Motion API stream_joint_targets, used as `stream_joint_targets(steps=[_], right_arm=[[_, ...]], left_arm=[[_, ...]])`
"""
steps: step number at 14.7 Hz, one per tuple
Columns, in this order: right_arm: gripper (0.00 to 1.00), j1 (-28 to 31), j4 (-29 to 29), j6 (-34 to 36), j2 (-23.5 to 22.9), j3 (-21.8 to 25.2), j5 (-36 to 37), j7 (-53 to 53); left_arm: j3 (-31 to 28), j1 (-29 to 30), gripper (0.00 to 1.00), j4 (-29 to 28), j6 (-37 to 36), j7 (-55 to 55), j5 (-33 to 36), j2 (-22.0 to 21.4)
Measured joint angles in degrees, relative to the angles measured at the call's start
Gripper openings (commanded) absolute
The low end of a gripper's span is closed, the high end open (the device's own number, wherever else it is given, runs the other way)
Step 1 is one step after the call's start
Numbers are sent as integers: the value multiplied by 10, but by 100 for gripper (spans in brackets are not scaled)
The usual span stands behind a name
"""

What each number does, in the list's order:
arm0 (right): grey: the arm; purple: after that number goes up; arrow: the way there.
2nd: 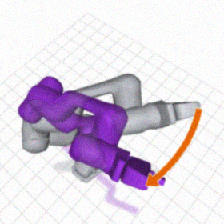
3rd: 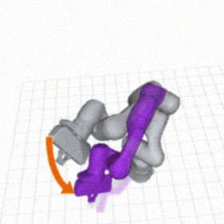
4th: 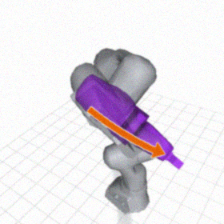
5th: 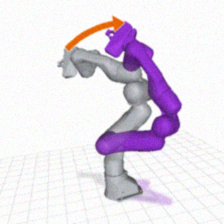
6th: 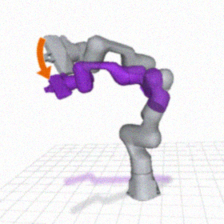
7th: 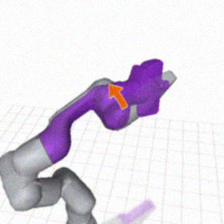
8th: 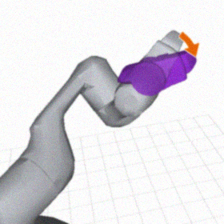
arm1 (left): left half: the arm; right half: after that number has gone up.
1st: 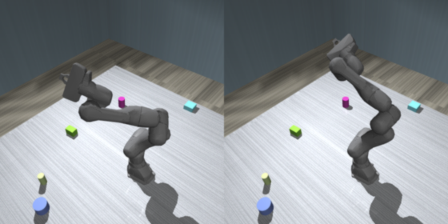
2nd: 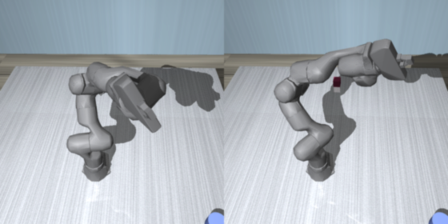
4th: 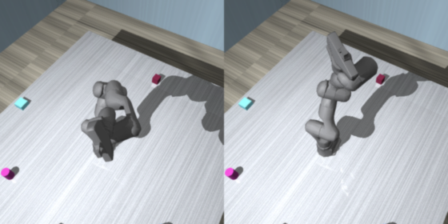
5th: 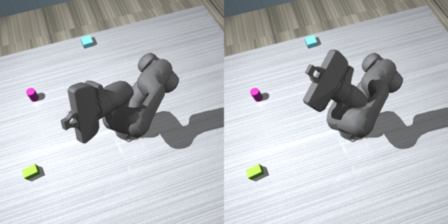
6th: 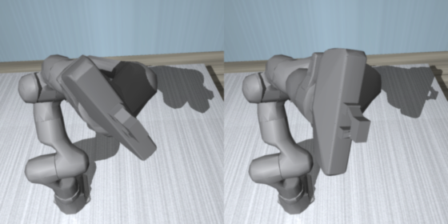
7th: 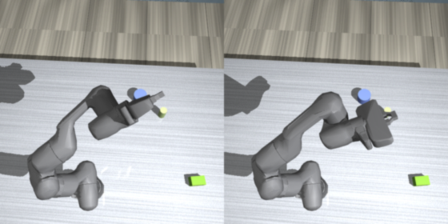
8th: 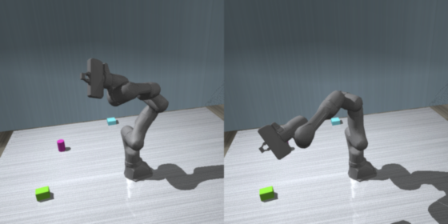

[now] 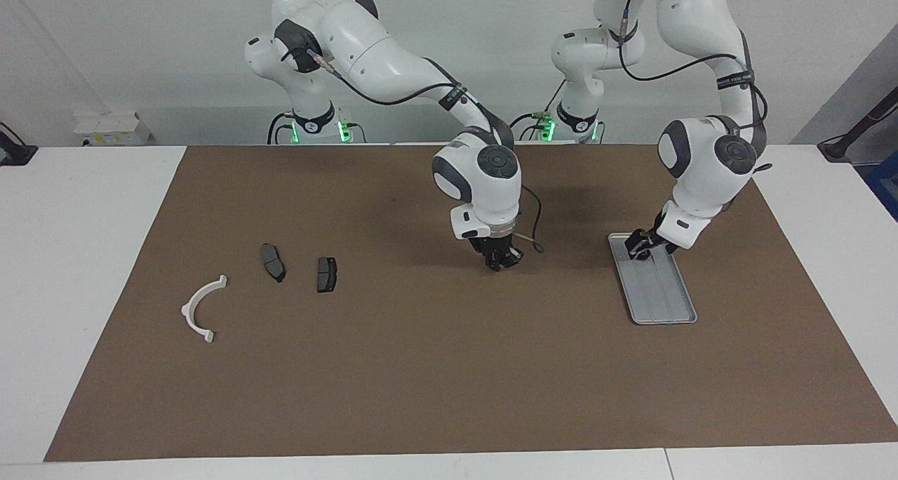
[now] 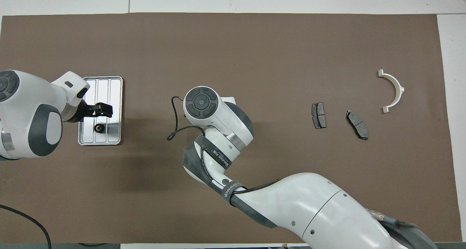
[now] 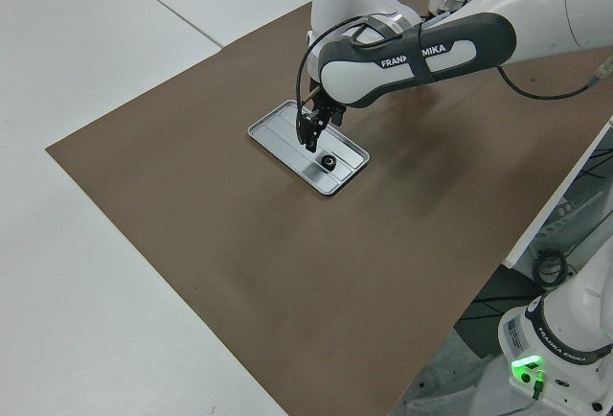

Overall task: Pick bearing gear from pile to tray
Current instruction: 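Release the part at center with the right gripper while the left gripper reaches, then grasp the part with the left gripper while the right gripper withdraws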

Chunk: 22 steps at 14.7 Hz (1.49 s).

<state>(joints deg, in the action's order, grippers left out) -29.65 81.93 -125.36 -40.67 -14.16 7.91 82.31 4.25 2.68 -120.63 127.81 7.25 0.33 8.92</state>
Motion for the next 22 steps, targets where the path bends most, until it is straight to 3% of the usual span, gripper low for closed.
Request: stream_joint_targets(steps=[1,2,3,7,12,15,17,19,22], right_arm=[[16,0,2,-3,0,0,0,0],[85,0,2,-3,0,0,0,0],[100,0,2,-3,0,0,0,1],[100,1,-7,40,1,2,11,1],[100,36,-92,142,24,5,15,-40],[100,91,-108,197,72,4,15,-180],[100,134,-109,233,106,4,15,-319],[100,187,-110,260,135,4,15,-467],[100,264,-109,277,164,4,14,-677]], left_arm=[[0,-7,100,2,0,18,0,0],[1,-15,100,5,0,34,0,0],[1,-22,100,6,0,45,0,0],[2,-35,100,13,0,85,0,0],[3,-66,100,21,1,143,-1,0],[4,-121,97,24,5,265,-1,0],[5,-174,90,30,8,353,-1,1],[6,-219,76,44,10,424,-1,5],[5,-277,68,82,10,503,0,42]])
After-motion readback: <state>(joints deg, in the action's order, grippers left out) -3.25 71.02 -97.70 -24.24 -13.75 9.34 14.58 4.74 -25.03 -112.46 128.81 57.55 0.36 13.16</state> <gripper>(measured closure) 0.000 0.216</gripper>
